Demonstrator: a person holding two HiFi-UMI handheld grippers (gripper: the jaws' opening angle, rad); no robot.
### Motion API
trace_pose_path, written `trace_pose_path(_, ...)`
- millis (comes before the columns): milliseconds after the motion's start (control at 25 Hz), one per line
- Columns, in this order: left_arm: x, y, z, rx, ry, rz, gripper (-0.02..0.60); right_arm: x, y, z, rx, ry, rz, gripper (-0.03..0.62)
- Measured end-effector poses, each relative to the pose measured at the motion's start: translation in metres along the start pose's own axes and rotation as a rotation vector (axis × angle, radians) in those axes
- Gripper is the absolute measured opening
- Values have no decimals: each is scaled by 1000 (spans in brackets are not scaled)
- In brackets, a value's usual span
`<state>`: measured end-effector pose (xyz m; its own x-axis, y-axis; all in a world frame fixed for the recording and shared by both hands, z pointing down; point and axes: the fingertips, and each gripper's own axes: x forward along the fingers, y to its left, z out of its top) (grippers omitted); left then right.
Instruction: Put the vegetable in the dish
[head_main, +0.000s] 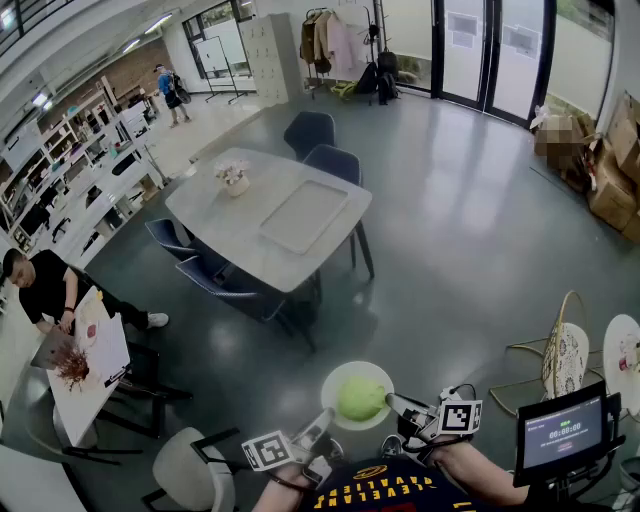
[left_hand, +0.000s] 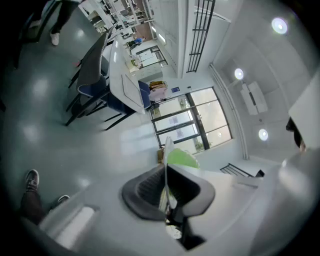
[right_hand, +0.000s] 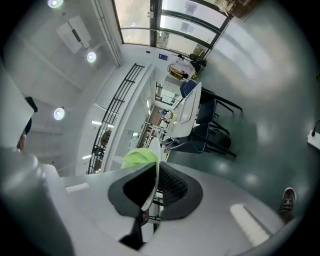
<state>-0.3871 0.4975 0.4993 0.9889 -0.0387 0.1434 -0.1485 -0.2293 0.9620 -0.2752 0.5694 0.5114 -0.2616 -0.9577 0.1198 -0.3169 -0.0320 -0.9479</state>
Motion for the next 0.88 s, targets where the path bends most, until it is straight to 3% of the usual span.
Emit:
trace_pose_path(80, -1, 4, 6, 37, 10, 22, 12, -1, -7, -1, 36, 2, -62, 25)
trace_pose_path(240, -3, 6, 19, 50, 20, 36, 12, 19, 15, 7, 3, -11, 44, 25)
trace_pose_path(360, -4, 2, 25, 25, 14, 8, 12, 16, 0, 1, 38, 2, -80, 25)
trace_pose_path(480, -2, 0, 24, -2, 6, 1, 12, 24, 12, 8, -27, -9, 19, 25)
trace_pose_path(760, 1, 2, 23, -14, -4, -1, 12, 29, 21, 14, -54, -22, 79, 26)
trace_pose_path(880, 5, 2, 24, -9, -7, -7, 12, 27, 15, 17, -49, -18, 64, 26)
